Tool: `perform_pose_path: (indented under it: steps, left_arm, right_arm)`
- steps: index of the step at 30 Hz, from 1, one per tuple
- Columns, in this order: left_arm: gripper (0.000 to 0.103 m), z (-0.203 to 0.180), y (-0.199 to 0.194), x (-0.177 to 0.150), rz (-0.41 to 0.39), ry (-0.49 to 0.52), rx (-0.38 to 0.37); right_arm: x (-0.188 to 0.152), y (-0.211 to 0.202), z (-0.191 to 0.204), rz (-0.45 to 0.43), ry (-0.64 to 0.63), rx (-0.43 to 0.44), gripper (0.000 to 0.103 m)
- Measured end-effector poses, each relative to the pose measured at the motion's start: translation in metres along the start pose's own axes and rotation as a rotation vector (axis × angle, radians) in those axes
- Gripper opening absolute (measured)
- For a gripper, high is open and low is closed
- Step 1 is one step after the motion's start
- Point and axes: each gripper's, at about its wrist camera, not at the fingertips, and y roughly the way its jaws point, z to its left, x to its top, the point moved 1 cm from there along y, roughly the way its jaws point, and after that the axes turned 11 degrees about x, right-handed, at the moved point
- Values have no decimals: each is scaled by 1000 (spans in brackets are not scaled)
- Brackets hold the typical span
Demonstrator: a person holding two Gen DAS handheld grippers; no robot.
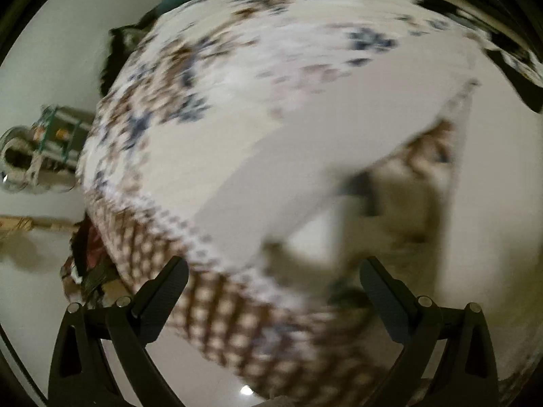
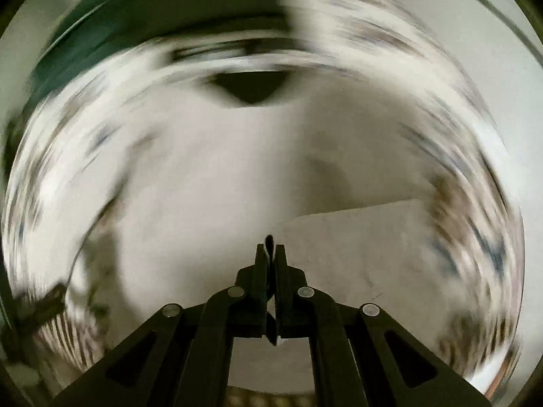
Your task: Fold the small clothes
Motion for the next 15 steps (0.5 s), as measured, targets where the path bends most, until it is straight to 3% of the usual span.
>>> perform_pose_path:
  steps: [2,6,9,13,14,15]
  left_arm:
    - [103,24,11,-5,3,-29,37]
    - [103,70,38,-15,32,-89,102]
    - [103,91,57,-22,60,-135,121]
    - [103,102,79,-28,99,-178,112]
    - [103,105,83,-29,112,-196,83]
    - [103,108,87,-29,123,-213,42]
  right_arm:
    - [-3,42,80,75,-209,13,3]
    - [-38,105,160,249,-391,13,2]
    - [-66,136,180,338,-439,3,3]
    - [-74,155,184,370,-436,-1,6]
    - [-74,156,175,396,-393,34,18]
    - [-69,158,164,427,-324,94,41]
